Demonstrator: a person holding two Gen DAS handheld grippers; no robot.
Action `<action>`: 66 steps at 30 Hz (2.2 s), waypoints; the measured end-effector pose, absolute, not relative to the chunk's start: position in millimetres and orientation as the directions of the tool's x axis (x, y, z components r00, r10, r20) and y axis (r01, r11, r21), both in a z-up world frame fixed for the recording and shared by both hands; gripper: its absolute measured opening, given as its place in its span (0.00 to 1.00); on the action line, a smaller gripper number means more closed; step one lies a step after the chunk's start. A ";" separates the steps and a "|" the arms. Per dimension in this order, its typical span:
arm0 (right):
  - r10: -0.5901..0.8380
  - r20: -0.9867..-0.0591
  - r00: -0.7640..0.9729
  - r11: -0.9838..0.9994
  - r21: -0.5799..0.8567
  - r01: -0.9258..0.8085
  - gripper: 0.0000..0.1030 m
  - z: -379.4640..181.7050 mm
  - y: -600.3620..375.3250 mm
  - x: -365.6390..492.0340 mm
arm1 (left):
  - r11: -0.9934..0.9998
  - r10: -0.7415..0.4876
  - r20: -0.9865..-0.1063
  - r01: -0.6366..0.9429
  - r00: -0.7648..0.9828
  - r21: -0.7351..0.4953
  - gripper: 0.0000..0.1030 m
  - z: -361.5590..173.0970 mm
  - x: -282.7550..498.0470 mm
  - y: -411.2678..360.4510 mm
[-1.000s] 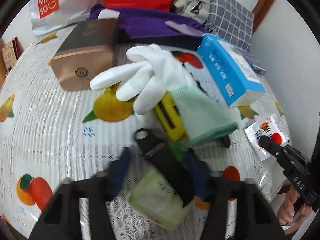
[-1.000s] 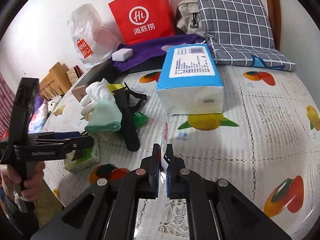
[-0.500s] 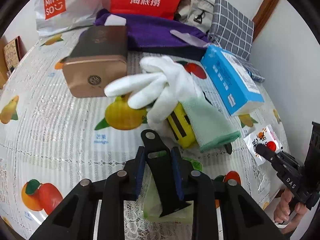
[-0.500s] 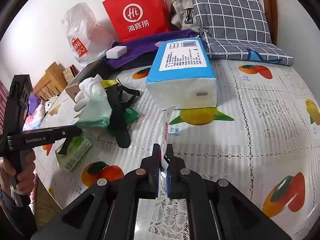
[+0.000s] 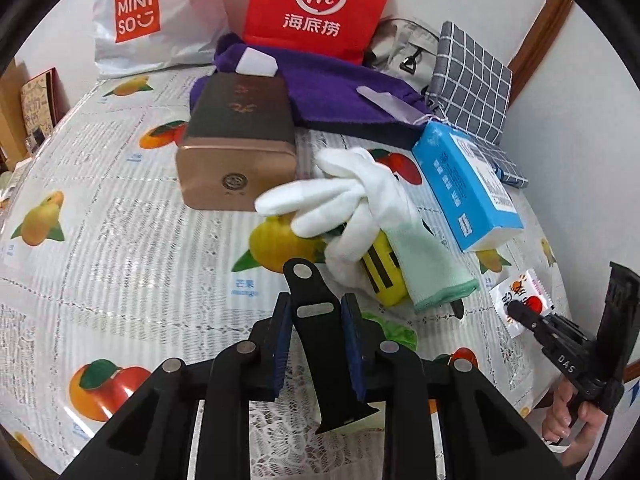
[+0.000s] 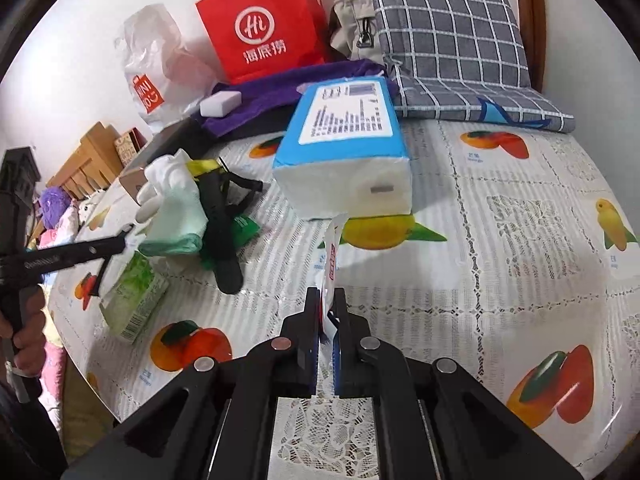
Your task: Organize soft objects
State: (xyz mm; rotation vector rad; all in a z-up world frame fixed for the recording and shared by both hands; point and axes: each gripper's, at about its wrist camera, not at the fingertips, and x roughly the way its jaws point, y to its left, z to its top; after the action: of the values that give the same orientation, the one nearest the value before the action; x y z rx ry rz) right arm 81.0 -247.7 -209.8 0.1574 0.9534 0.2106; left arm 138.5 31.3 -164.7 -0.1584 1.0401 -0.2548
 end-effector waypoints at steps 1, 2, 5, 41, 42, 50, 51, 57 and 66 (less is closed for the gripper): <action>0.246 -0.790 0.562 0.969 0.223 -0.111 0.05 -210.7 -247.8 81.3 | 0.960 -0.281 -0.829 0.130 0.483 -0.249 0.23 -163.5 138.4 33.3; 0.246 -0.792 0.559 0.968 0.223 -0.111 0.05 -210.7 -247.6 81.6 | 0.961 -0.277 -0.829 0.121 0.486 -0.249 0.23 -162.2 138.7 35.9; 0.246 -0.793 0.557 0.968 0.225 -0.108 0.05 -207.8 -246.7 81.6 | 0.962 -0.271 -0.828 0.111 0.491 -0.248 0.23 -160.1 140.3 40.9; 0.242 -0.716 0.655 0.970 0.193 -0.147 0.06 -110.6 -243.0 153.4 | 0.971 -0.226 -0.777 0.071 0.587 -0.229 0.23 -91.2 216.7 59.1; 0.243 -0.714 0.657 0.970 0.192 -0.150 0.06 -109.4 -242.4 157.4 | 0.972 -0.223 -0.777 0.071 0.588 -0.226 0.23 -90.3 220.4 58.3; 0.244 -0.708 0.663 0.970 0.190 -0.153 0.06 -100.9 -236.1 195.4 | 0.972 -0.226 -0.777 0.083 0.588 -0.220 0.23 -85.5 247.6 51.5; 0.246 -0.706 0.664 0.969 0.192 -0.155 0.06 -100.4 -235.5 200.7 | 0.972 -0.225 -0.777 0.084 0.588 -0.219 0.23 -85.3 250.5 50.8; 0.270 -0.694 0.667 0.963 0.212 -0.169 0.06 -98.6 -233.2 233.4 | 0.974 -0.222 -0.779 0.091 0.587 -0.209 0.23 -85.8 274.1 44.4; 0.280 -0.695 0.662 0.960 0.202 -0.194 0.06 -96.2 -220.3 282.2 | 0.976 -0.213 -0.788 0.095 0.578 -0.194 0.23 -90.3 311.2 39.0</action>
State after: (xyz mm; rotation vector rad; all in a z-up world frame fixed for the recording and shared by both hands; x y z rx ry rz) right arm 282.2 -220.3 -96.2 0.1138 0.8038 0.2683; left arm 311.2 39.0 -90.3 -0.1358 0.9381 -0.1804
